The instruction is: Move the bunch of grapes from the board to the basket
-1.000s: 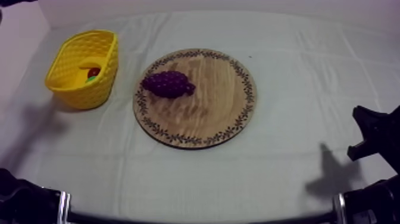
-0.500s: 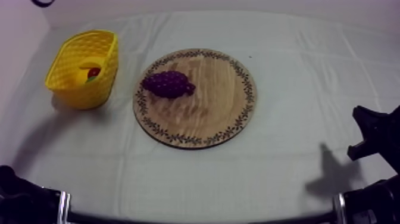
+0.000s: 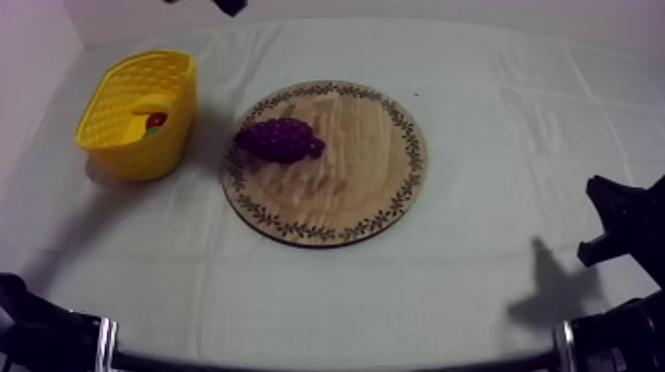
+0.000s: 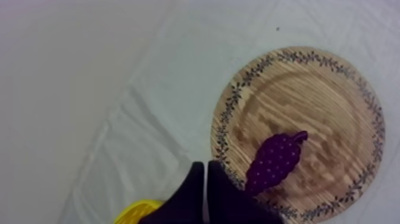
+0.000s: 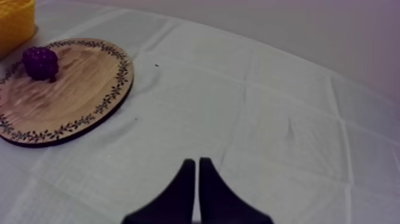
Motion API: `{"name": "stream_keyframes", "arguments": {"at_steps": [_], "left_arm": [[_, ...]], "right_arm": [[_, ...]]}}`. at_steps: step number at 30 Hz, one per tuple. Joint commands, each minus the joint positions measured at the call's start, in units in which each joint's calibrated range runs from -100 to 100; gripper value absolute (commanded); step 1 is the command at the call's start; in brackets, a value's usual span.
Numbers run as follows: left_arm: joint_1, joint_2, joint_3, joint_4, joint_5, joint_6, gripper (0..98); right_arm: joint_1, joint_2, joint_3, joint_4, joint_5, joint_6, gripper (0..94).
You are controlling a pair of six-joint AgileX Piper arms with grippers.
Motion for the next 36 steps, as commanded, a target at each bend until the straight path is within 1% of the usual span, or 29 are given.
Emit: {"name": "stream_keyframes", "arguments": {"at_steps": [1, 7, 10, 12, 14, 19, 24, 26, 27, 28, 30, 33, 36], "left_arm": [[0.4, 1.2, 0.1, -0.32, 1.6, -0.6, 0.0], [1.1, 1.9, 2.4, -0.7, 3.6, -2.5, 0.0], [1.3, 1.7, 3.0, -0.66, 3.8, -2.5, 0.2], [1.4, 1.5, 3.0, -0.59, 3.9, -1.8, 4.3], [1.4, 1.3, 2.8, -0.55, 4.4, -0.8, 13.1], [1.2, 1.0, 2.2, -0.52, 7.9, 1.0, 43.6], [0.8, 0.8, 2.0, -0.52, 12.4, 1.3, 65.1], [0.5, 0.6, 2.5, -0.41, 15.1, 1.2, 78.8], [0.3, 0.6, 2.8, -0.15, 16.5, 0.8, 84.2], [0.1, 0.4, 3.0, 0.3, 17.5, 0.5, 87.9], [-0.1, 0.2, 3.1, 1.24, 18.7, 0.2, 92.4], [-0.3, 0.0, 3.3, 1.94, 19.5, 0.0, 95.2], [-0.3, -0.3, 4.3, 2.11, 19.6, -0.4, 96.1]], "right_arm": [[0.0, 0.0, 0.0, 0.0, 0.0, 0.0, 0.4], [0.0, 0.0, 0.0, 0.0, 0.0, 0.0, 0.4], [0.0, 0.0, 0.0, 0.0, 0.0, 0.0, 0.4], [0.0, 0.0, 0.0, 0.0, 0.0, 0.0, 0.4], [0.0, 0.0, 0.0, 0.0, 0.0, 0.0, 0.4], [0.0, 0.0, 0.0, 0.0, 0.0, 0.0, 0.4], [0.0, 0.0, 0.0, 0.0, 0.0, 0.0, 0.4], [0.0, 0.0, 0.0, 0.0, 0.0, 0.0, 0.4], [0.0, 0.0, 0.0, 0.0, 0.0, 0.0, 0.4], [0.0, 0.0, 0.0, 0.0, 0.0, 0.0, 0.4], [0.0, 0.0, 0.0, 0.0, 0.0, 0.0, 0.4], [0.0, 0.0, 0.0, 0.0, 0.0, 0.0, 0.4], [0.0, 0.0, 0.0, 0.0, 0.0, 0.0, 0.4]]}}
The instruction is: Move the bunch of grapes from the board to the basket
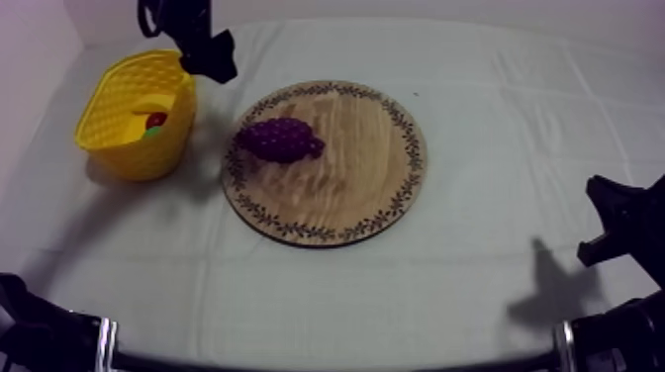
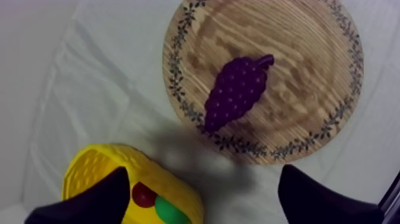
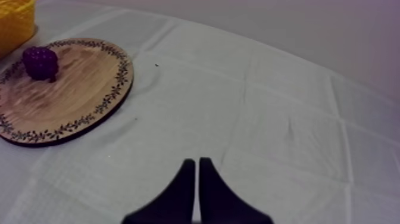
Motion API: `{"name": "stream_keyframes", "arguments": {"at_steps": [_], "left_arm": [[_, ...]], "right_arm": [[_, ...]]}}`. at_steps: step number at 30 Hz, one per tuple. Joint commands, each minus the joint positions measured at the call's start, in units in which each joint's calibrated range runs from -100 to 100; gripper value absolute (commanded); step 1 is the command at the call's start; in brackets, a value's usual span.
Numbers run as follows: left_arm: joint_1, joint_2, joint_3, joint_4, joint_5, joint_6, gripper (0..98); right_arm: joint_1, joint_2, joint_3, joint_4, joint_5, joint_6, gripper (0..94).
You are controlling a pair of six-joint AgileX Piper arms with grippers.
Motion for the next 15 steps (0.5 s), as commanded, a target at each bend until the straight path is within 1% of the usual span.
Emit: {"name": "stream_keyframes", "arguments": {"at_steps": [1, 7, 10, 15], "left_arm": [[0.0, -0.1, 0.7, 0.09, -0.3, -0.2, 96.2], [0.2, 0.4, 5.1, 0.25, -4.5, -0.4, 96.2], [0.5, 0.9, 8.8, 0.14, -8.7, -0.1, 96.0], [1.3, 2.6, 15.6, -0.19, -17.6, 0.7, 95.2]], "right_arm": [[0.0, 0.0, 0.0, 0.0, 0.0, 0.0, 0.4], [0.0, 0.0, 0.0, 0.0, 0.0, 0.0, 0.4], [0.0, 0.0, 0.0, 0.0, 0.0, 0.0, 0.4], [0.0, 0.0, 0.0, 0.0, 0.0, 0.0, 0.4]]}}
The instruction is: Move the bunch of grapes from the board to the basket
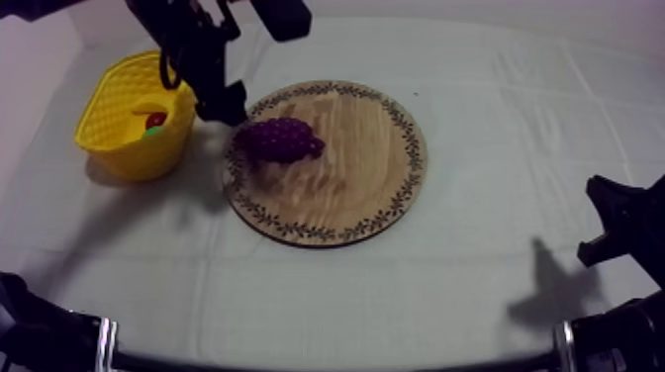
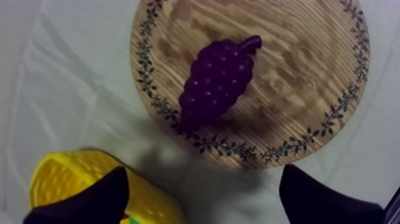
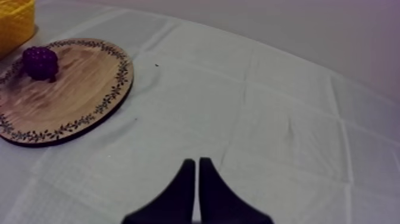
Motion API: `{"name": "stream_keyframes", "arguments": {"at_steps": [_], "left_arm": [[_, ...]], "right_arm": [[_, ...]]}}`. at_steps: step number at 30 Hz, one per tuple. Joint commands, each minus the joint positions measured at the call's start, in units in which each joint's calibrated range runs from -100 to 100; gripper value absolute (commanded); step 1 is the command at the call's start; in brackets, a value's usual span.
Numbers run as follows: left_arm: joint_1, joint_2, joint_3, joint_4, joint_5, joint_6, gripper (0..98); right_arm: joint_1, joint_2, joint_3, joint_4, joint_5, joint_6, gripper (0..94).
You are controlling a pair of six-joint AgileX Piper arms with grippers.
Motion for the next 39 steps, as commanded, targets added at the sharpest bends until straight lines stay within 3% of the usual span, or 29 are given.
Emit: {"name": "stream_keyframes", "arguments": {"at_steps": [1, 15, 28, 39], "left_arm": [[0.2, 0.7, 3.8, -0.15, -5.2, 0.3, 95.2], [1.5, 10.5, 8.9, -0.28, -22.2, 1.0, 92.1], [0.7, 18.8, 4.4, -0.08, -29.2, 0.3, 88.1], [1.1, 22.4, 2.3, 0.74, -31.0, -1.0, 85.3]], "right_arm": [[0.0, 0.0, 0.0, 0.0, 0.0, 0.0, 0.4], [0.0, 0.0, 0.0, 0.0, 0.0, 0.0, 0.4], [0.0, 0.0, 0.0, 0.0, 0.0, 0.0, 0.4], [0.0, 0.0, 0.0, 0.0, 0.0, 0.0, 0.4]]}}
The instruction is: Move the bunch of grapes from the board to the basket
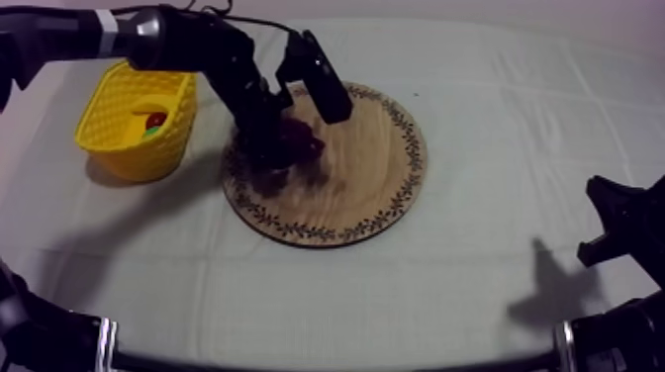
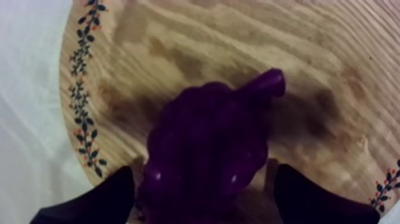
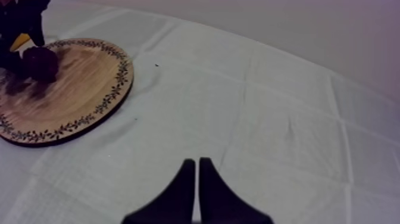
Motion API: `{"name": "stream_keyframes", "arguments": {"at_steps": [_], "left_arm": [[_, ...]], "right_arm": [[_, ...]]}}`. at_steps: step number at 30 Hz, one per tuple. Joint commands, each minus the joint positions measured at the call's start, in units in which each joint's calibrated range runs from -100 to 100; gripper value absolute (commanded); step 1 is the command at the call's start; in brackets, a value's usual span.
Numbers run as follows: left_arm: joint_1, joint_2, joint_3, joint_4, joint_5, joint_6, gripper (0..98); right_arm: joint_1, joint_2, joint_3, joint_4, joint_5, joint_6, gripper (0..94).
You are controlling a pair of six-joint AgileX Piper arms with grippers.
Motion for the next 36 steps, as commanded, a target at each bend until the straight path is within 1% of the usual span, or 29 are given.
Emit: {"name": "stream_keyframes", "arguments": {"at_steps": [1, 14, 17, 22, 25, 30, 34, 36], "left_arm": [[0.1, 0.3, -0.3, 0.11, -0.2, -0.2, 85.0], [0.4, 2.9, -1.8, 0.63, -1.2, -1.4, 79.4], [0.3, 3.4, -2.2, 0.65, -1.3, -1.8, 73.5], [0.0, 3.6, -2.4, 0.93, -2.7, -2.6, 59.7], [-0.3, 3.4, -2.4, 1.2, -3.4, -2.9, 53.7], [-1.0, 1.1, -1.7, 1.39, -3.6, -3.4, 48.6], [-2.0, -3.4, 0.3, 2.05, -3.4, -4.4, 46.8], [-2.5, -6.4, 1.4, 2.45, -2.2, -4.8, 46.7]], "right_arm": [[0.0, 0.0, 0.0, 0.0, 0.0, 0.0, 0.4], [0.0, 0.0, 0.0, 0.0, 0.0, 0.0, 0.4], [0.0, 0.0, 0.0, 0.0, 0.0, 0.0, 0.4], [0.0, 0.0, 0.0, 0.0, 0.0, 0.0, 0.4], [0.0, 0.0, 0.0, 0.0, 0.0, 0.0, 0.4], [0.0, 0.0, 0.0, 0.0, 0.0, 0.0, 0.4], [0.0, 0.0, 0.0, 0.0, 0.0, 0.0, 0.4], [0.0, 0.0, 0.0, 0.0, 0.0, 0.0, 0.4]]}}
